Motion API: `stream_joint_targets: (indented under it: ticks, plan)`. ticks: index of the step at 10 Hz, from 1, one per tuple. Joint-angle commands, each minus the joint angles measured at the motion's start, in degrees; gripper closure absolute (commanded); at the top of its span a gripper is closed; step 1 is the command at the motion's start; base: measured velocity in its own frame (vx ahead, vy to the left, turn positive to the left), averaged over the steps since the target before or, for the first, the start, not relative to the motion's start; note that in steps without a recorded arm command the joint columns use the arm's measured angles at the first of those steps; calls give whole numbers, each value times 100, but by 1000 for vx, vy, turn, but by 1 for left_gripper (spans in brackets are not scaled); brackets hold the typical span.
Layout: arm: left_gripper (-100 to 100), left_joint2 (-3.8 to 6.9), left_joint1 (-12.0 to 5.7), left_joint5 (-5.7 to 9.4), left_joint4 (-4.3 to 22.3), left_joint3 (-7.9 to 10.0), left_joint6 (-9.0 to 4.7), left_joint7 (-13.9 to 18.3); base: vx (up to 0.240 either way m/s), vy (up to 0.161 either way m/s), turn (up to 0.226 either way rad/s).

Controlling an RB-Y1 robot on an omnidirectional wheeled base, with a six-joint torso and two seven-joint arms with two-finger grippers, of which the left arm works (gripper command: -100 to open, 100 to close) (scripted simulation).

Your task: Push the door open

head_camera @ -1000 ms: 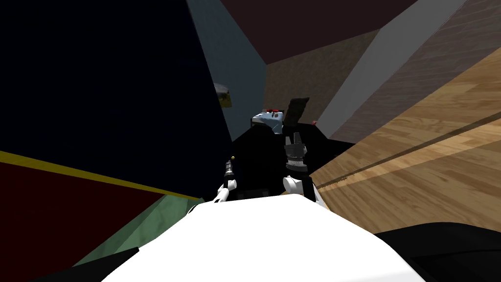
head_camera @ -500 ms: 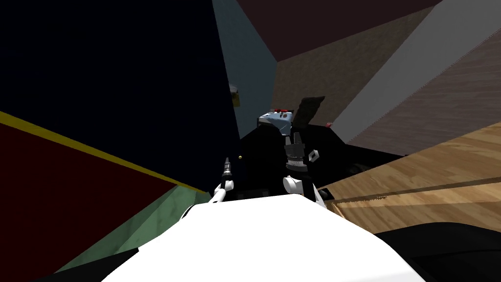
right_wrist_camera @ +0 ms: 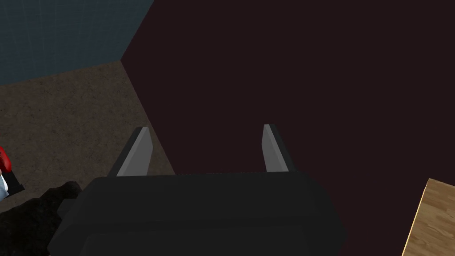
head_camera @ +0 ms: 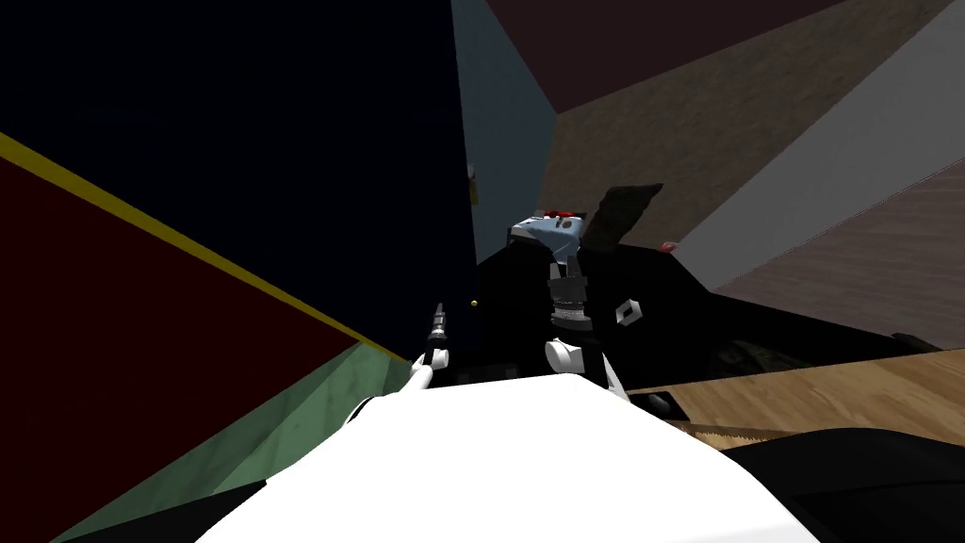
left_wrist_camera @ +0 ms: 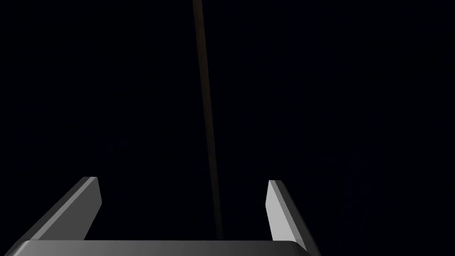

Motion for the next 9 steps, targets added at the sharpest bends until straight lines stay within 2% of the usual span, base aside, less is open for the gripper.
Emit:
stream_joint_targets:
  ticks: [1,5,6,8,9]
  plan:
    - [-100,14,37,-12,-36,-169,20,46,31,30,155]
    - [-100,-37,165,-42,-206,-582,105,156,24,2,222]
    - [-100,-45,175,-45,-220,-616,111,165,11,-19,95]
    - [-100,-129,244,-62,-312,-838,157,224,-7,-40,204]
    - [-100,-129,244,-62,-312,-838,157,224,-11,-42,42]
